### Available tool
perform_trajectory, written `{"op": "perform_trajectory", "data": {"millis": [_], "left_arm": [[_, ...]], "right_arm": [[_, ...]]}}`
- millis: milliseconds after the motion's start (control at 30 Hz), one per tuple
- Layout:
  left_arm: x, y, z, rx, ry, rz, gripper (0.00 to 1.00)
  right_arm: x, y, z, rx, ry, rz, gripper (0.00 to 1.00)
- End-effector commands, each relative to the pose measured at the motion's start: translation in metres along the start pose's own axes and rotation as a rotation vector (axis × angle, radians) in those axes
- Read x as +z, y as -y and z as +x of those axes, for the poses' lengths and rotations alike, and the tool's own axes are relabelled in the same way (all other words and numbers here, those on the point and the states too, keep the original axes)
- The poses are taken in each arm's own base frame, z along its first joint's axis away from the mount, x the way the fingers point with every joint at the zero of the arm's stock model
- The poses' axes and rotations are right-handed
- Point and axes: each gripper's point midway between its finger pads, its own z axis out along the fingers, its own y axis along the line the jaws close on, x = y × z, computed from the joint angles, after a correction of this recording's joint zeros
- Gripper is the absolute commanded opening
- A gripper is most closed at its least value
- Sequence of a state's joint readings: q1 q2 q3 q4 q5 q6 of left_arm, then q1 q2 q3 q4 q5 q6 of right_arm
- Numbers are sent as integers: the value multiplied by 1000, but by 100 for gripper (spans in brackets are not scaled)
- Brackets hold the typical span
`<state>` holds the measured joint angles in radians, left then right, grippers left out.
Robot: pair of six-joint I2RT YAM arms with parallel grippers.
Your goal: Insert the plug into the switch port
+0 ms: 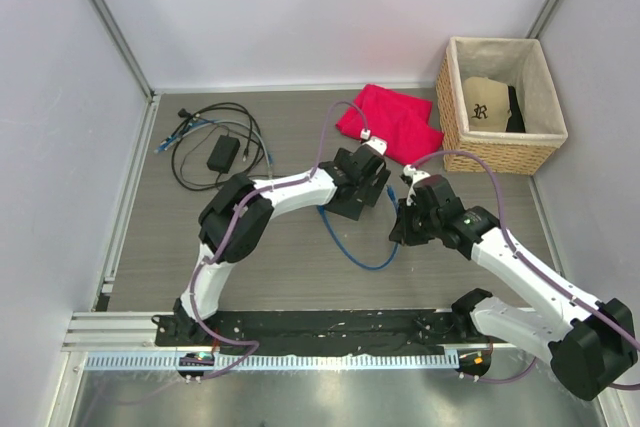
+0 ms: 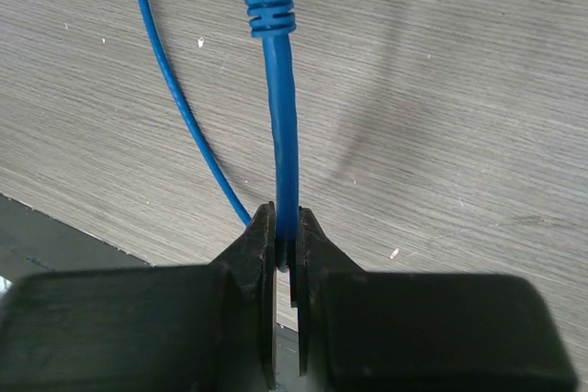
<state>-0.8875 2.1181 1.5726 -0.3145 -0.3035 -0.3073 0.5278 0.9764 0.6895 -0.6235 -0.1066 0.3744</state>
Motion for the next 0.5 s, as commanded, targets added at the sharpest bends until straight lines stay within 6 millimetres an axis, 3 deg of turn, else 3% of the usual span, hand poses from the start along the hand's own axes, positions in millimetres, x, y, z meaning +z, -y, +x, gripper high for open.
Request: {"op": "perform_trajectory", "data": {"millis": [0,133,267,300,367,400,467], "left_arm": [[9,-2,6,21,-4,-24,100],[4,-21,30,10,-60,-101,100],[-15,-42,54,27,-90,-162,98],[-18,-50,72,43,-121,-183,96],[-33,-64,72,45,-100,-218,93],[-38,-73,88,57,-125,-240,91],[-53,-83,85,50,-104,-251,90]], "right_arm": [[0,-7,-12,-19,46,-35,6],[4,-12,-10,-22,24,-61,6],[9,-17,-3,-26,-21,-93,6],[9,-17,-2,-25,-27,-96,6],[10,-19,1,-26,-39,-110,6],[11,-19,2,-26,-42,-115,7],[11,-20,3,-24,-45,-122,6]]}}
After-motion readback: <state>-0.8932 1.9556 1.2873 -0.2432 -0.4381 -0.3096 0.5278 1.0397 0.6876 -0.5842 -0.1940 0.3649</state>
